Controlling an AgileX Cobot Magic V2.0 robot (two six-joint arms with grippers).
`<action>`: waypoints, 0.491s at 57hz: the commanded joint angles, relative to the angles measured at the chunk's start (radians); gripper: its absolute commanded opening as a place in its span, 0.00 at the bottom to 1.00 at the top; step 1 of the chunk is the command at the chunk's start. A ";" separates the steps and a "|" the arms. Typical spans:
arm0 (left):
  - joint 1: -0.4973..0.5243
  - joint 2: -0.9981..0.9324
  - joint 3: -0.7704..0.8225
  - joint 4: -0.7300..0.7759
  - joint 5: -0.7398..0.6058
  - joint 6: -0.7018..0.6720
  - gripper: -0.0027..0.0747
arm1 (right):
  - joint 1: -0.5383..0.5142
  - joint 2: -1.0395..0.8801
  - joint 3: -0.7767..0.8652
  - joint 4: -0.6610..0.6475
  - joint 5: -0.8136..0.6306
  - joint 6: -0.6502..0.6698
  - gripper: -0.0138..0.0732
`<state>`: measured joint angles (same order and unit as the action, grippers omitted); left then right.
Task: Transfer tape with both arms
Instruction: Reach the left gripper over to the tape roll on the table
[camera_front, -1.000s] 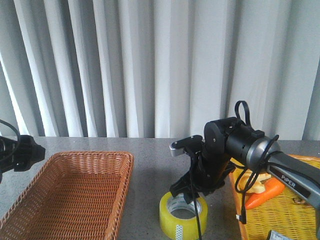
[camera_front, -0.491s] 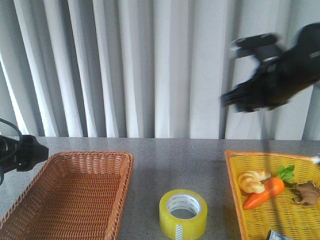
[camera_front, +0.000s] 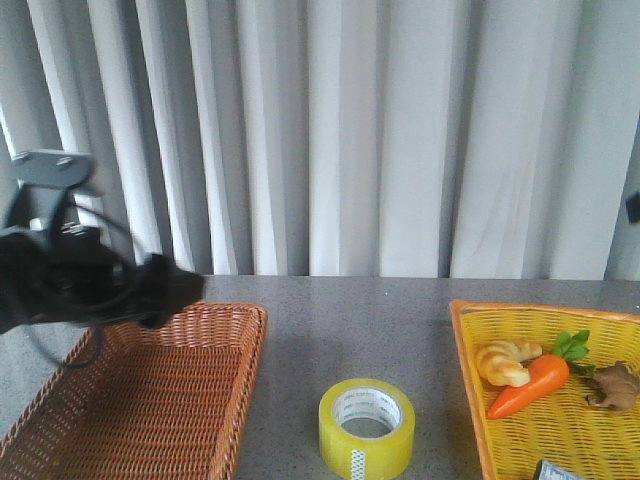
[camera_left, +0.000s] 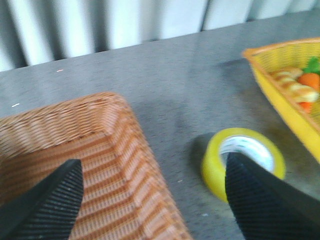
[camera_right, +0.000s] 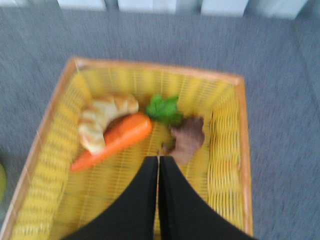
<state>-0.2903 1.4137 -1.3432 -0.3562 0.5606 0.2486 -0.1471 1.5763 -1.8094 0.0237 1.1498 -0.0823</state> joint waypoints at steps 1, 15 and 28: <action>-0.065 0.067 -0.146 -0.025 0.030 0.008 0.75 | -0.008 -0.033 0.047 0.010 -0.020 0.013 0.15; -0.175 0.357 -0.518 0.035 0.203 -0.035 0.75 | -0.007 -0.028 0.120 0.011 0.011 0.013 0.15; -0.227 0.574 -0.749 0.206 0.284 -0.162 0.75 | -0.007 -0.026 0.120 0.011 0.017 0.013 0.15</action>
<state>-0.5037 1.9784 -2.0020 -0.2033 0.8628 0.1460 -0.1509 1.5826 -1.6650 0.0342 1.2007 -0.0688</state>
